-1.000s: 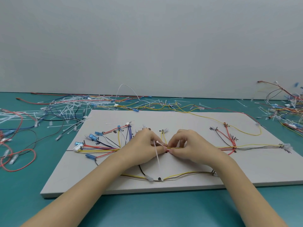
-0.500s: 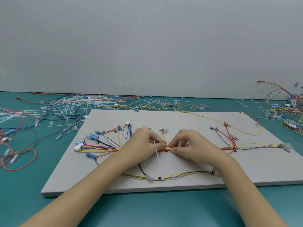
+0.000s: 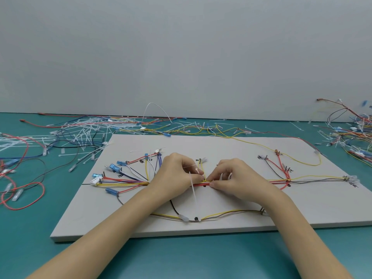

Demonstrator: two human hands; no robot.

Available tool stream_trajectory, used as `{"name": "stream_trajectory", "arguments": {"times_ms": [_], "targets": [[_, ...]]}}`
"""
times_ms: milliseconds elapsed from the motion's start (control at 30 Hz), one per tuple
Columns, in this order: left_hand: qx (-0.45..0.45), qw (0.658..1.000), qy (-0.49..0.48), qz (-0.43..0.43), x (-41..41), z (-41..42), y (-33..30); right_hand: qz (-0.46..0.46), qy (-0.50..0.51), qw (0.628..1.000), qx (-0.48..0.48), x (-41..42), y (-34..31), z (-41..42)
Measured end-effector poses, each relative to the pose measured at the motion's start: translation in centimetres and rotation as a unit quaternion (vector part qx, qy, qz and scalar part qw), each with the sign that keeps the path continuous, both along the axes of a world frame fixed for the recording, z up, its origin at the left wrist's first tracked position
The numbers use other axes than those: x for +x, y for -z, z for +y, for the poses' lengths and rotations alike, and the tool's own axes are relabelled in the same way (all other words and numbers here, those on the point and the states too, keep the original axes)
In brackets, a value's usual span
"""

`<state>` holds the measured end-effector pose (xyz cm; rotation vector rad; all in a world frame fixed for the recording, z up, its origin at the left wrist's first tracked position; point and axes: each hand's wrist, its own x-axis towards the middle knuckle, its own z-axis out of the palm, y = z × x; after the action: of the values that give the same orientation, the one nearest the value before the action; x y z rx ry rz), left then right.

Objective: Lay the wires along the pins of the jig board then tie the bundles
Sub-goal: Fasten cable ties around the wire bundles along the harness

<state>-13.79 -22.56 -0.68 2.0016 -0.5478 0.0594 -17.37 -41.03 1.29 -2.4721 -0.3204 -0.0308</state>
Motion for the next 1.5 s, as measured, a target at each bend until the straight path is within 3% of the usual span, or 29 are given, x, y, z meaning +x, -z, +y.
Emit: {"name": "stream_trajectory", "arguments": {"times_ms": [467,767,1500], "targets": [[0.011,0.999,0.031,-0.001,-0.5,0.3,-0.3,0.006,0.000,1.000,0.029,0.0,-0.1,0.0],[0.020,0.999,0.026,0.003,-0.6,0.3,-0.3,0.091,0.002,0.990,0.106,0.1,-0.2,-0.4],[0.035,0.999,-0.014,-0.028,-1.1,0.3,-0.5,0.073,0.002,0.994,0.080,0.0,0.1,-0.6]]}}
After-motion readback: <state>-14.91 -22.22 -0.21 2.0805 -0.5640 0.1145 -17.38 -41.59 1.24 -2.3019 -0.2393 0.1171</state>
